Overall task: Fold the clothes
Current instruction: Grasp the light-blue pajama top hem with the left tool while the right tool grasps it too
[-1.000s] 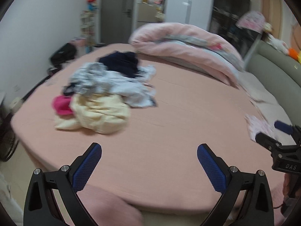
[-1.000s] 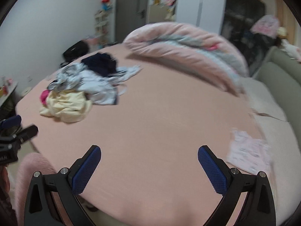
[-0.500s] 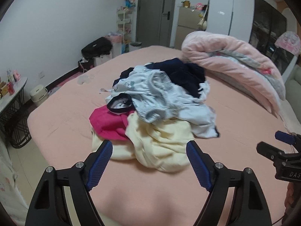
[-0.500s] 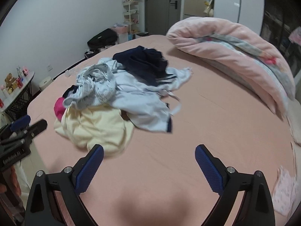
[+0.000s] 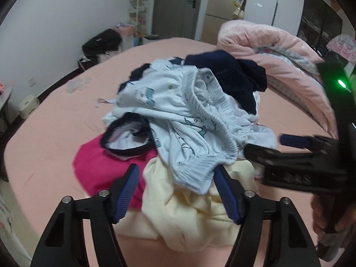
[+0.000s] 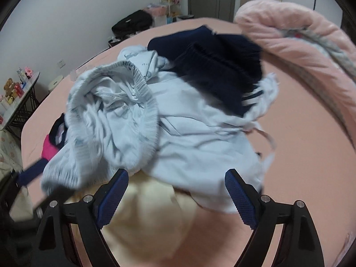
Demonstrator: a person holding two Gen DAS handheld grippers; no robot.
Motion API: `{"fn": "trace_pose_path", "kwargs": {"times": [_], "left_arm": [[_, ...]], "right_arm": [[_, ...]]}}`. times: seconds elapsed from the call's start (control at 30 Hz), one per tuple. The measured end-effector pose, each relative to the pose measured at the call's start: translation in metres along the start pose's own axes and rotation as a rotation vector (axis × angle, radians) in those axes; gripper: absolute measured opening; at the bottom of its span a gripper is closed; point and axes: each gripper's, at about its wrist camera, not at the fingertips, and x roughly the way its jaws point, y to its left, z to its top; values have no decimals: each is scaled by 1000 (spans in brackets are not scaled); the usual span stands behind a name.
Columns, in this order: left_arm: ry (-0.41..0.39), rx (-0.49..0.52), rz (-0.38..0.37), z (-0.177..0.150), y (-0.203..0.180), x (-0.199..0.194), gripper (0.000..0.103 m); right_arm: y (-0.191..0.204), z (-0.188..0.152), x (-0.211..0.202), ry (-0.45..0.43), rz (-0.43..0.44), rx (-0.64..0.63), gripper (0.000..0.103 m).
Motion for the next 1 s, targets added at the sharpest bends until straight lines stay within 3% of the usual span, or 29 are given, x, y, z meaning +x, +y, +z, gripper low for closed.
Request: {"fn": "trace_pose_path", "kwargs": {"times": [0.07,0.1,0.13,0.2,0.23,0.33,0.53,0.8,1.0], "left_arm": [[-5,21,7,0,-3,6,52],[-2,31,10,1,-5,9,51],[-2,41,13,1,-6,10,45],[-16,46,9,1,-7,9,30],[-24,44,3,0,-8,8,23],[-36,37,-6,-1,-10,3,21],[-73,48,-68,-4,-20,-37,20],[-60,100,-193,-32,-67,-98,19],[0,186,-330,-72,-125,-130,19]], "right_arm": [[3,6,15,28,21,4,75],[5,8,19,39,45,11,59],[6,9,22,50,69,18,50],[12,10,26,57,88,-5,43],[17,10,27,53,81,-34,27],[22,8,22,52,103,-54,12],[12,-7,-26,-34,49,-36,8],[-13,-40,-117,-165,-50,-45,7],[-67,-109,-175,-174,-94,52,7]]}}
